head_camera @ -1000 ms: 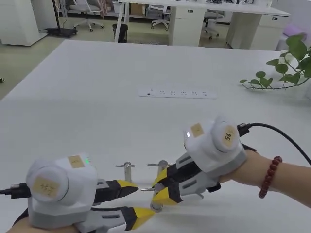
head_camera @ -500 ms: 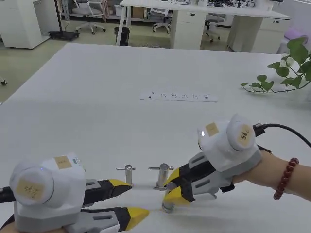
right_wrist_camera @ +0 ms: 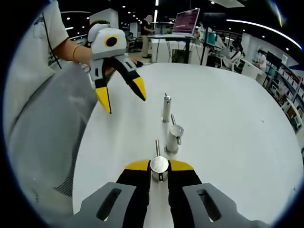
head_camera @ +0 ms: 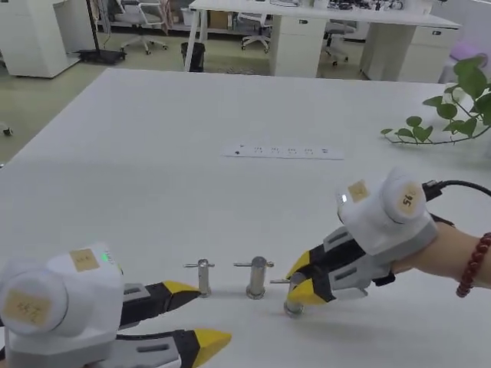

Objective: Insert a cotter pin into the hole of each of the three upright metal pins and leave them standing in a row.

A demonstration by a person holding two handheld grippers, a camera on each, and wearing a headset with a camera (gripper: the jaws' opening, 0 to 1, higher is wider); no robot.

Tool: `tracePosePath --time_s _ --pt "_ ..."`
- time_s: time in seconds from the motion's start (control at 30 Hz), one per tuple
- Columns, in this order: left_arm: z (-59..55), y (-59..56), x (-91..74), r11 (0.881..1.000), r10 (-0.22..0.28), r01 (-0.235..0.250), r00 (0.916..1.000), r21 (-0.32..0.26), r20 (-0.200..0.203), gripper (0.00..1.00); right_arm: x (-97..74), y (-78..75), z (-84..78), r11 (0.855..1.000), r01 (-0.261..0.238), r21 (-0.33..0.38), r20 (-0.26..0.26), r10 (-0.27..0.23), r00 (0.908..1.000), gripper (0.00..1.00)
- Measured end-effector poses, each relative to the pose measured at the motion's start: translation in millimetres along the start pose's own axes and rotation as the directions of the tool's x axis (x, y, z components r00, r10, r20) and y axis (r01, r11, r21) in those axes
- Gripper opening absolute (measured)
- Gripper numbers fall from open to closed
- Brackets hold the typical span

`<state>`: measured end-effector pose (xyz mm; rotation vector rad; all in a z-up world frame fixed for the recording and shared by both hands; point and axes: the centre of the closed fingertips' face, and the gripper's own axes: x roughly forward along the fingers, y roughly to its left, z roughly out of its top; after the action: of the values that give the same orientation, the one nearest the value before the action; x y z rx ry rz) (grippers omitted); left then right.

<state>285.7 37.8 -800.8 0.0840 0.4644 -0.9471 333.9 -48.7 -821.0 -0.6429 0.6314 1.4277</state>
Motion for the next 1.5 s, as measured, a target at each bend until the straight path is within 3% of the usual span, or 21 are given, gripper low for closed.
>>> tracePosePath --time_s 0.37,0.93,1.23,1.5 --pt "3.3 3.7 -2.4 1.0 0.018 -0.018 0.9998 -0.007 0.013 0.4 -5.6 -16.6 -12.6 1.0 0.023 0.02 -0.016 -0.022 0.9996 0.13" --pt "1.4 6.5 -3.5 1.0 0.027 -0.027 0.9996 -0.012 0.008 0.41 -9.1 -24.0 -17.3 1.0 0.002 0.024 -0.012 -0.002 0.9999 0.14" --pt "3.2 8.8 -4.3 0.999 0.034 -0.034 0.9993 -0.017 0.015 0.42 -8.7 -20.3 -14.7 0.999 -0.003 0.034 0.003 0.003 1.0 0.16" --pt "6.6 12.9 -9.7 0.998 0.055 -0.055 0.9983 -0.018 0.016 0.42 -10.4 -15.8 -7.5 0.993 0.021 0.114 0.068 -0.029 0.9972 0.26"
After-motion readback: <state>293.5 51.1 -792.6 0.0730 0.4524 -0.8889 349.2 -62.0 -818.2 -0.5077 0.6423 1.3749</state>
